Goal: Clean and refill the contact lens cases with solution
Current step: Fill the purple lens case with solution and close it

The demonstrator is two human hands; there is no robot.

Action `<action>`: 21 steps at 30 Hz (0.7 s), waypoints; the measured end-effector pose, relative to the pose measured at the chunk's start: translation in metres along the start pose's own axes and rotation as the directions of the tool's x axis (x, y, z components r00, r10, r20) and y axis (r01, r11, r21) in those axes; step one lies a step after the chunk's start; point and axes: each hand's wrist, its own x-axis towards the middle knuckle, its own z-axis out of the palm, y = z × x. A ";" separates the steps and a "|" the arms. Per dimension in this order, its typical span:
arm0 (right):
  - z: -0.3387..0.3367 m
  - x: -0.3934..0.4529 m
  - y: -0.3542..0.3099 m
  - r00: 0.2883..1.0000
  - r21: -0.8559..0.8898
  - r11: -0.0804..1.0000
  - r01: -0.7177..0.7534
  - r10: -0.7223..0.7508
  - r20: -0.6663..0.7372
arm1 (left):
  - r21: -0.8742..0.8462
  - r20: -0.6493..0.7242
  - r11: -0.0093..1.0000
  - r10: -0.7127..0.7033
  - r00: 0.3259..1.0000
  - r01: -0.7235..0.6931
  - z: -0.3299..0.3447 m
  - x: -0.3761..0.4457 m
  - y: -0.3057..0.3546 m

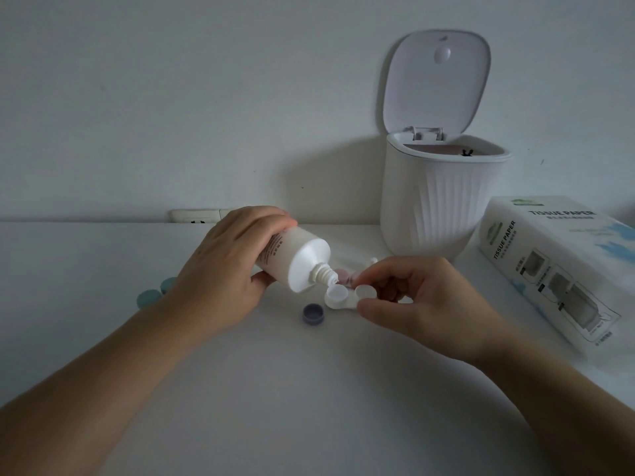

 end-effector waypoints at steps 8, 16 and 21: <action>0.002 -0.001 -0.002 1.000 -0.008 1.000 -0.026 0.026 -0.003 | 0.035 0.002 0.999 0.008 1.000 -0.009 0.000 0.000 0.002; 0.003 -0.001 -0.004 0.999 -0.047 0.998 -0.041 0.040 -0.009 | 0.054 -0.001 0.998 0.024 1.000 -0.024 -0.001 0.001 0.004; 0.002 -0.001 -0.003 0.999 -0.062 0.997 -0.039 0.039 -0.009 | 0.067 -0.004 0.997 0.037 0.999 -0.036 0.000 0.001 0.003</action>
